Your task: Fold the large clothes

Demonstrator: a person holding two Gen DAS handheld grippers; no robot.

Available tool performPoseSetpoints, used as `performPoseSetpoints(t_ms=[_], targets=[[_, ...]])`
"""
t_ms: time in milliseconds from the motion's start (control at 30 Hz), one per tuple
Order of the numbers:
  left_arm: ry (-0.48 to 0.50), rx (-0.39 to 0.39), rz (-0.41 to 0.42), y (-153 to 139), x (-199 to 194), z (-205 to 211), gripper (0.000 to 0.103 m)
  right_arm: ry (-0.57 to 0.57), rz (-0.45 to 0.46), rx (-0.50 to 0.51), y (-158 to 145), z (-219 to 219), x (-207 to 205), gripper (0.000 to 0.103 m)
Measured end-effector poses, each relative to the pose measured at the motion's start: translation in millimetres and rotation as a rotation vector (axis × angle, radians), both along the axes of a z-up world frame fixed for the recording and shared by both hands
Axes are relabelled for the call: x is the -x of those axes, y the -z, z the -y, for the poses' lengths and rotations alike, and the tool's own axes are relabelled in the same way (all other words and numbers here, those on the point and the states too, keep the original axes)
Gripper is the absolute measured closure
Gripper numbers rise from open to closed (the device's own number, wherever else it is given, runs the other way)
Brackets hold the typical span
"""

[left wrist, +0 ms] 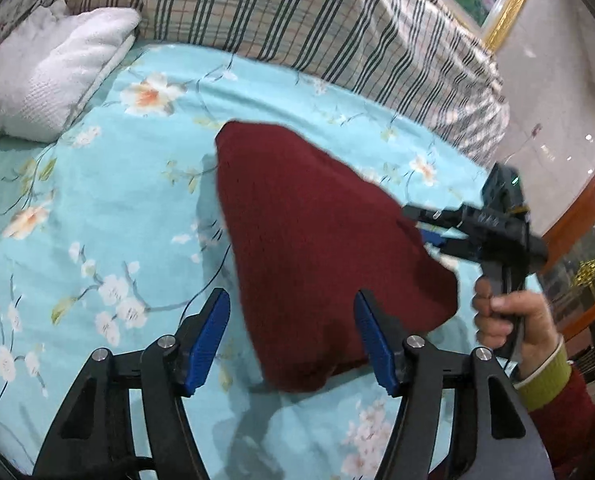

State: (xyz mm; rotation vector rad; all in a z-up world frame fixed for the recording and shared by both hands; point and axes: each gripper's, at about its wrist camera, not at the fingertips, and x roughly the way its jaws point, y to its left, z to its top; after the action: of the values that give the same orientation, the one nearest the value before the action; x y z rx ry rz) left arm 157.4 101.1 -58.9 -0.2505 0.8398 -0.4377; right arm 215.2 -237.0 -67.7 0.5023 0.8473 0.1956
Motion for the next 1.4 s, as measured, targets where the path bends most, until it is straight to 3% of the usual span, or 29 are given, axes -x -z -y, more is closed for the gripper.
performPoseSetpoints(t_ms=[133,167,200,267,300,400,467,600,700,800,900,967,1067,1167,1267,1333,1400], targets=[[0.04,0.01,0.063,-8,-11,15,0.046,-0.011,-0.012,0.005,4,-5,-6,0.049],[0.051,0.008,0.065,-7,-14,20,0.047,-0.013,-0.017,0.006,6,-7,-8,0.055],[0.059,0.008,0.057,-5,-16,23,0.051,-0.018,-0.028,0.015,9,-10,-10,0.07],[0.068,-0.003,0.057,-6,-17,30,0.052,-0.024,-0.031,0.03,9,-13,-12,0.086],[0.079,-0.006,0.062,-9,-18,32,0.052,-0.023,-0.02,0.033,6,-14,-10,0.088],[0.117,0.008,0.091,-18,-16,37,0.052,-0.022,0.064,0.024,-15,-9,1,0.089],[0.137,0.004,0.095,-18,-16,41,0.052,-0.013,0.071,0.032,-20,-2,3,0.089],[0.196,0.001,0.092,-14,-17,54,0.055,-0.003,-0.055,0.005,16,11,-10,0.089],[0.275,-0.009,0.074,-4,-19,64,0.055,-0.001,-0.054,-0.014,23,13,-6,0.082],[0.285,-0.033,0.024,18,-28,66,0.06,0.045,-0.057,-0.017,14,19,0,0.078],[0.285,0.002,0.022,23,-29,62,0.06,0.097,0.027,0.058,-16,15,12,0.076],[0.28,0.021,0.022,26,-29,62,0.06,0.01,0.08,0.015,-34,0,7,0.076],[0.271,0.035,0.02,31,-27,65,0.061,-0.142,0.078,-0.059,-36,-34,-19,0.076],[0.26,0.04,0.024,32,-25,66,0.061,-0.28,0.06,-0.056,-28,-77,-55,0.077],[0.244,0.066,0.019,37,-24,65,0.063,-0.353,0.007,-0.105,-12,-102,-87,0.078],[0.226,0.07,0.011,43,-25,66,0.067,-0.359,-0.034,-0.08,4,-108,-103,0.079],[0.204,0.049,0.019,47,-25,69,0.073,-0.319,-0.096,-0.033,26,-104,-123,0.103]])
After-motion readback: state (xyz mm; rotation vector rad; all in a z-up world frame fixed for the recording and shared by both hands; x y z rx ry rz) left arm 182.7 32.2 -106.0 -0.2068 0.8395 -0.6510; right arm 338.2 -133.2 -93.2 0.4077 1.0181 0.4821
